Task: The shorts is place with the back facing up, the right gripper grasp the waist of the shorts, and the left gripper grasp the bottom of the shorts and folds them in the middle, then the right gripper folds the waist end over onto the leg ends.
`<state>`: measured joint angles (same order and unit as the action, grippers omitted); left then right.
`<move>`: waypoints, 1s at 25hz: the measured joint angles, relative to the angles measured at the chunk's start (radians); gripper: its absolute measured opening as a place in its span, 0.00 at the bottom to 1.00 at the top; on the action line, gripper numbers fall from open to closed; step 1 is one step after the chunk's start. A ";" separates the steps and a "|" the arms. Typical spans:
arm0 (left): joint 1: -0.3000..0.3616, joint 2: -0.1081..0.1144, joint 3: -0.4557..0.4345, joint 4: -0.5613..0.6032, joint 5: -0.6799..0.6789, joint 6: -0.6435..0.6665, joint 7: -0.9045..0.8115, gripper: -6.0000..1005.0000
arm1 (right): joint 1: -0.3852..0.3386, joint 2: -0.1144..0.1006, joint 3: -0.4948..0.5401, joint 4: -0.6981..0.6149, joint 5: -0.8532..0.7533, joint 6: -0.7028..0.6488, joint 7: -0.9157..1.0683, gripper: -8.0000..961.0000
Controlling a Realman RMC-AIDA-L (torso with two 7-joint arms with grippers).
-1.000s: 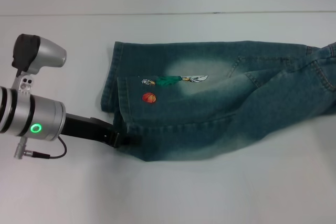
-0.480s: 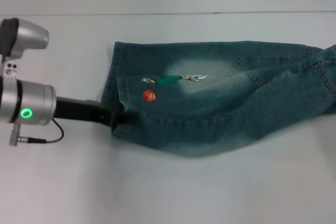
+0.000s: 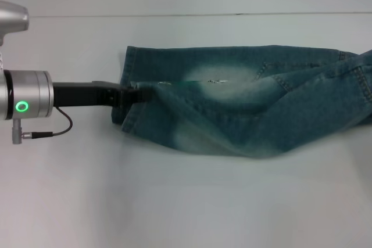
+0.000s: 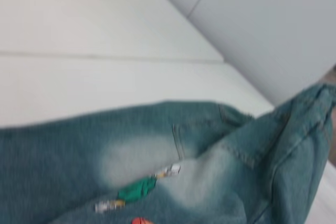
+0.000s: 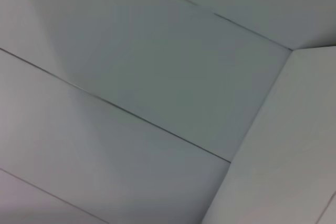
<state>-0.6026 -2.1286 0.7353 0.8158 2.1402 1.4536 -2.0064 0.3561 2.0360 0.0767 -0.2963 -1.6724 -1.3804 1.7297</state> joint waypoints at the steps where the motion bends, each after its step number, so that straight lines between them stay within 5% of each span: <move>1: 0.000 0.000 -0.006 -0.009 -0.014 -0.007 0.010 0.01 | -0.001 0.003 0.000 0.001 0.005 -0.001 0.000 0.13; 10: 0.007 0.005 -0.075 -0.043 -0.086 -0.089 0.047 0.01 | -0.003 0.028 0.000 0.007 0.097 -0.003 0.002 0.13; 25: -0.045 0.008 -0.078 -0.160 -0.200 -0.245 0.125 0.03 | 0.044 0.035 0.002 0.043 0.189 0.075 0.001 0.14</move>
<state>-0.6476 -2.1201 0.6569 0.6553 1.9406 1.2089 -1.8813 0.3998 2.0710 0.0783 -0.2534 -1.4834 -1.3053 1.7305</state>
